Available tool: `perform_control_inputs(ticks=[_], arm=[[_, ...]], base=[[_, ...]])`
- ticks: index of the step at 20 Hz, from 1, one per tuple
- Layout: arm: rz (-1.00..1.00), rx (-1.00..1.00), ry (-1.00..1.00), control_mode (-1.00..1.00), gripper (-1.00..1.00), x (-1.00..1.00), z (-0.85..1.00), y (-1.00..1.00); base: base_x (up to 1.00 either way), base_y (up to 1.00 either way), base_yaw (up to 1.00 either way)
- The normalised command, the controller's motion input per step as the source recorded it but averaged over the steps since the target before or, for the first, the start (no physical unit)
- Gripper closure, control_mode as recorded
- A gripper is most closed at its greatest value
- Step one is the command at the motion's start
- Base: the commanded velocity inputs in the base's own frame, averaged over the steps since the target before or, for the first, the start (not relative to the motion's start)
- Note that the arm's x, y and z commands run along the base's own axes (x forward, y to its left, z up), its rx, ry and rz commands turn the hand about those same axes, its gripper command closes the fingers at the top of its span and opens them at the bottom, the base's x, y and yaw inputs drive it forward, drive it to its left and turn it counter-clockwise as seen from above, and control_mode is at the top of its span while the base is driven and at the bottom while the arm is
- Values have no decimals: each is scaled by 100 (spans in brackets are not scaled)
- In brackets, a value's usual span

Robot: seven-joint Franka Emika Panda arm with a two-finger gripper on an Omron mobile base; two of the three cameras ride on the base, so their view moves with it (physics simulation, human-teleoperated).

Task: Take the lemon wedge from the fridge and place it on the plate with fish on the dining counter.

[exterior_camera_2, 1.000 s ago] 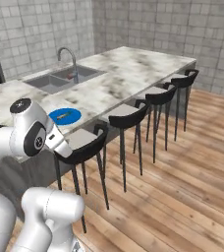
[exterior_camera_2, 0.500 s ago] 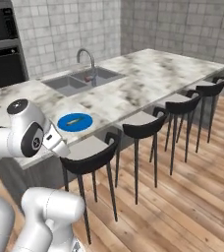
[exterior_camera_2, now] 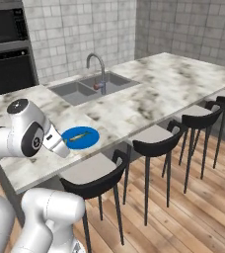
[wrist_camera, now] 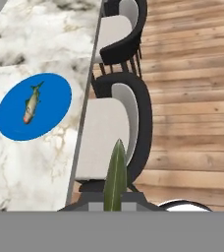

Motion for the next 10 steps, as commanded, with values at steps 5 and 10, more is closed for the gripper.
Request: perform_control_inputs(ticks=[5, 10], arm=[[0, 0, 0, 100, 100, 0, 0, 0], [0, 0, 0, 100, 100, 0, 0, 0]], base=[[67, 48, 15], [75, 14, 8]])
